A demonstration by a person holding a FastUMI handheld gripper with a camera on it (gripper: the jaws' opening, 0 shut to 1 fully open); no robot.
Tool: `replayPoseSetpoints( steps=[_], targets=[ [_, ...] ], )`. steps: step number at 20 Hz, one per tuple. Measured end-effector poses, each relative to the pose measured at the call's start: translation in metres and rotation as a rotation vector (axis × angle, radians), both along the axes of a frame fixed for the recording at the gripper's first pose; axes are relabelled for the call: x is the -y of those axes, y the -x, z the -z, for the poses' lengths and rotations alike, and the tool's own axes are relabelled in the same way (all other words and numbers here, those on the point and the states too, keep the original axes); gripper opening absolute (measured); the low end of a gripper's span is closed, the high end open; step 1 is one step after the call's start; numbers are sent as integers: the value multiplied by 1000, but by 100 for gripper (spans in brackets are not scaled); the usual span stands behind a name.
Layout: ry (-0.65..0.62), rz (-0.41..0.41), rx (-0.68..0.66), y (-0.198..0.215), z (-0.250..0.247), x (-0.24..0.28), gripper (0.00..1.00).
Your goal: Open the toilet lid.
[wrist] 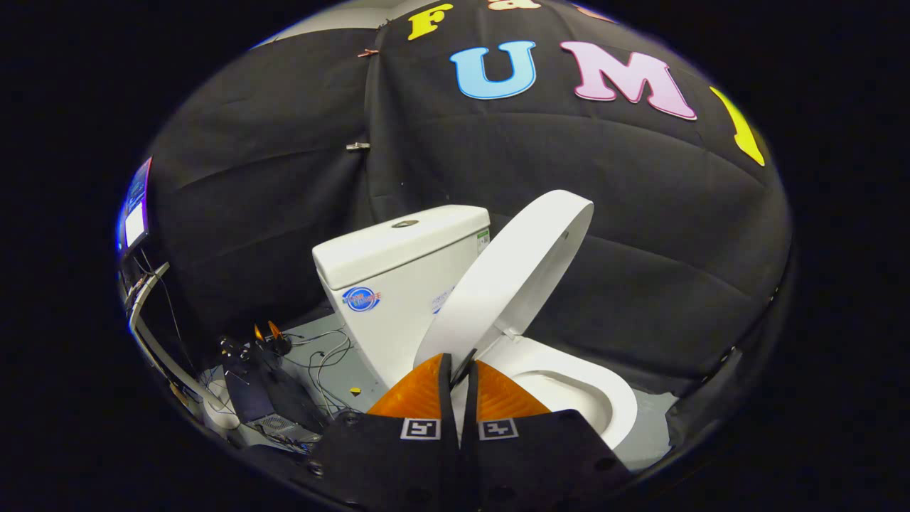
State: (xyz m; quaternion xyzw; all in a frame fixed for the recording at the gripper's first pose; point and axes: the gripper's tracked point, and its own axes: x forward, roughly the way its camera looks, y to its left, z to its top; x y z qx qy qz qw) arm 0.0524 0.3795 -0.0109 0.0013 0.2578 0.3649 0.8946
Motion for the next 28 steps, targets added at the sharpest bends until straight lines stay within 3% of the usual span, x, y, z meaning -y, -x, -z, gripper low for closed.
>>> replayPoseSetpoints(
  steps=[10,12,13,16,19,28],
  targets=[
    [1,-100,89,2,-16,-97,10],
    [-2,-116,98,3,-17,-112,19],
    [-1,-123,99,3,-15,-117,27],
    [-23,-162,83,10,-14,-132,64],
    [-43,-144,113,3,-21,-136,100],
    [-18,-102,199,-10,-36,-127,100]
  ],
)
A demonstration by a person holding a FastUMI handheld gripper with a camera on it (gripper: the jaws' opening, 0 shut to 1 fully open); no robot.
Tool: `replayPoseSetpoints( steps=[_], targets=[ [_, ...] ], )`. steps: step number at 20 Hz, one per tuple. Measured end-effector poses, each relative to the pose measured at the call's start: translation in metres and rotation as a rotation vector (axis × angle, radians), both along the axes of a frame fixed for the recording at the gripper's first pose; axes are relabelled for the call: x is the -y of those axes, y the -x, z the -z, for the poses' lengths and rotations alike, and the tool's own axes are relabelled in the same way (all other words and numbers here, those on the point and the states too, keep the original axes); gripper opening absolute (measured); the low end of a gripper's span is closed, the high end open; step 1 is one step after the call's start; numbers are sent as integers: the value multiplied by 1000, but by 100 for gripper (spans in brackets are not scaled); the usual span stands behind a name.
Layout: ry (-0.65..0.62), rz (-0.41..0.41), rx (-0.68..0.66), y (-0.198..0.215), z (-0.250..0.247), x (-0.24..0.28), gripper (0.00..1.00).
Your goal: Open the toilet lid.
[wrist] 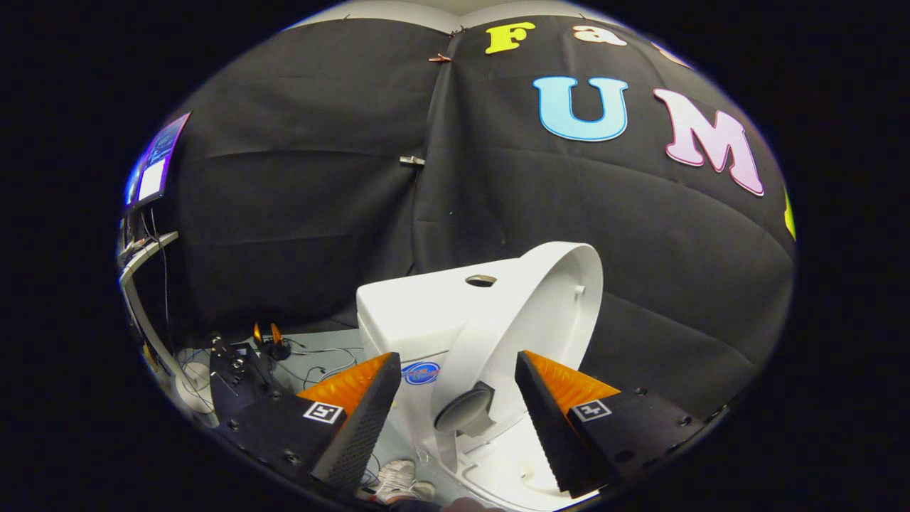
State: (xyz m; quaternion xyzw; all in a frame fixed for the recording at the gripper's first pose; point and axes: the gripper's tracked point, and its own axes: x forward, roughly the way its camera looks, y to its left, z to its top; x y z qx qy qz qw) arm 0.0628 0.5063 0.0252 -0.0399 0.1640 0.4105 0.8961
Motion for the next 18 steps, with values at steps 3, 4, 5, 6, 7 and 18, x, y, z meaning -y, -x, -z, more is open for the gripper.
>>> replayPoseSetpoints(
  steps=[3,4,5,6,7,18],
  targets=[
    [-46,48,51,-6,-19,22,100],
    [-62,59,81,-8,-26,32,100],
    [-68,75,104,-10,-32,44,100],
    [-77,97,129,-12,-38,58,100],
    [-81,122,160,-14,-44,75,100],
    [-149,511,310,-30,-81,344,99]
  ],
)
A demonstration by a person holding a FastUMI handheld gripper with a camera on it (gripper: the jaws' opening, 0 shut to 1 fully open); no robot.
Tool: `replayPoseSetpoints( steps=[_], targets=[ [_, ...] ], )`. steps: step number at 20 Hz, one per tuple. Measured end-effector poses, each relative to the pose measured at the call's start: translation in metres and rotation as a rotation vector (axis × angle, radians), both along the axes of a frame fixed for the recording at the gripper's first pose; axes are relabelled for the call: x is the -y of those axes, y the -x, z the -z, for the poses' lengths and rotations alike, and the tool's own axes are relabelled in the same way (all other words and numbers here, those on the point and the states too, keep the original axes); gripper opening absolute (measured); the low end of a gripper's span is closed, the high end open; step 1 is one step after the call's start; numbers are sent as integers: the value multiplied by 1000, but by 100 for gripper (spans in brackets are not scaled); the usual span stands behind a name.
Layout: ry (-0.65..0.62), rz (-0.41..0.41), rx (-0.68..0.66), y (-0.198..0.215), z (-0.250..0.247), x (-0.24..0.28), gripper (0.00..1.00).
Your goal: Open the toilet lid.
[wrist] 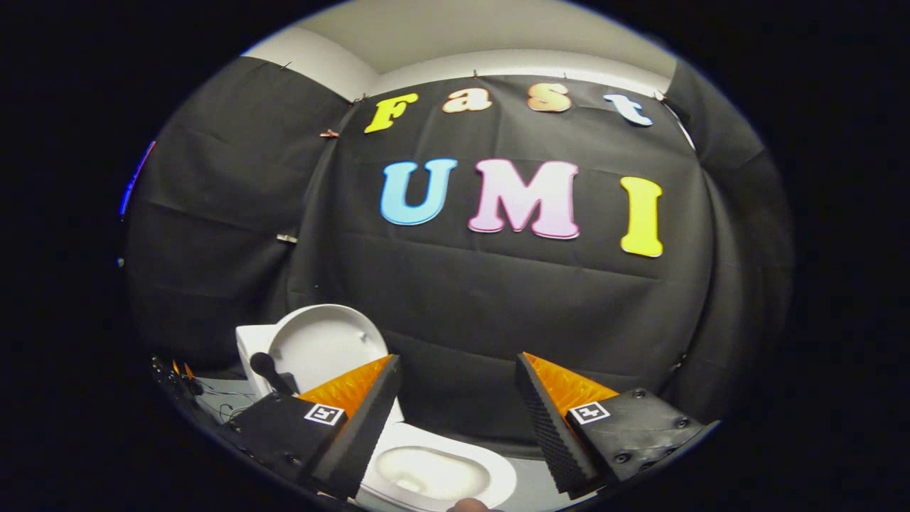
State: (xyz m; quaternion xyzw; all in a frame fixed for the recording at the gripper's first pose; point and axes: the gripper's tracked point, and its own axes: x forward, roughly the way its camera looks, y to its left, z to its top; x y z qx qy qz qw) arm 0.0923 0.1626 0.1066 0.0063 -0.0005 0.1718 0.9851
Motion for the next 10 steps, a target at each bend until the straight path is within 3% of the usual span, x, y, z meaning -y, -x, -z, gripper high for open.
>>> replayPoseSetpoints(
  steps=[6,10],
  targets=[
    [-27,228,-47,17,32,137,99],
    [-28,288,-23,41,44,179,99]
  ],
)
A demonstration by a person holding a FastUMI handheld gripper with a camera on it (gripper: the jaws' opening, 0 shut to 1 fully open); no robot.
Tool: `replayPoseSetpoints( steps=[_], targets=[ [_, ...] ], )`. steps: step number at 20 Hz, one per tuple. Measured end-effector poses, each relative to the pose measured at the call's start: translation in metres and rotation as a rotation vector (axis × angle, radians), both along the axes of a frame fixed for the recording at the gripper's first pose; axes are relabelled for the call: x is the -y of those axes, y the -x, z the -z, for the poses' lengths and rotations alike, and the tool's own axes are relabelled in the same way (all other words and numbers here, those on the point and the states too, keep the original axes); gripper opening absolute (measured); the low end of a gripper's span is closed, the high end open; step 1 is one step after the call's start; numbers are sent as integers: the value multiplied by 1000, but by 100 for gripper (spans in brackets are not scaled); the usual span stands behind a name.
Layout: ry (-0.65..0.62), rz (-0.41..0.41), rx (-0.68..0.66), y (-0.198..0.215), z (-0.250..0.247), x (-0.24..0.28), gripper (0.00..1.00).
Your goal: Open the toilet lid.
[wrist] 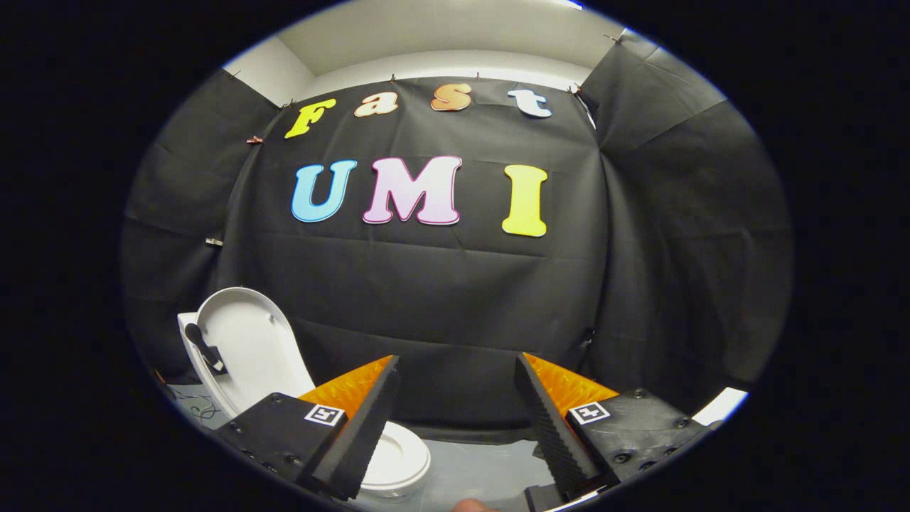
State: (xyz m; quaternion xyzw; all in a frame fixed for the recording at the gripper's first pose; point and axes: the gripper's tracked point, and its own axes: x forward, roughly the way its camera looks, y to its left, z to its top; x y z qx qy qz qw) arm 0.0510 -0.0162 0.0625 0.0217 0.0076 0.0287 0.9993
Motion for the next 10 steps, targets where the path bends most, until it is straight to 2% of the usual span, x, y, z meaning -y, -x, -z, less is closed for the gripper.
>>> replayPoseSetpoints(
  steps=[4,10],
  targets=[
    [-38,13,-28,12,18,10,99],
    [-84,10,-88,10,51,15,99]
  ],
)
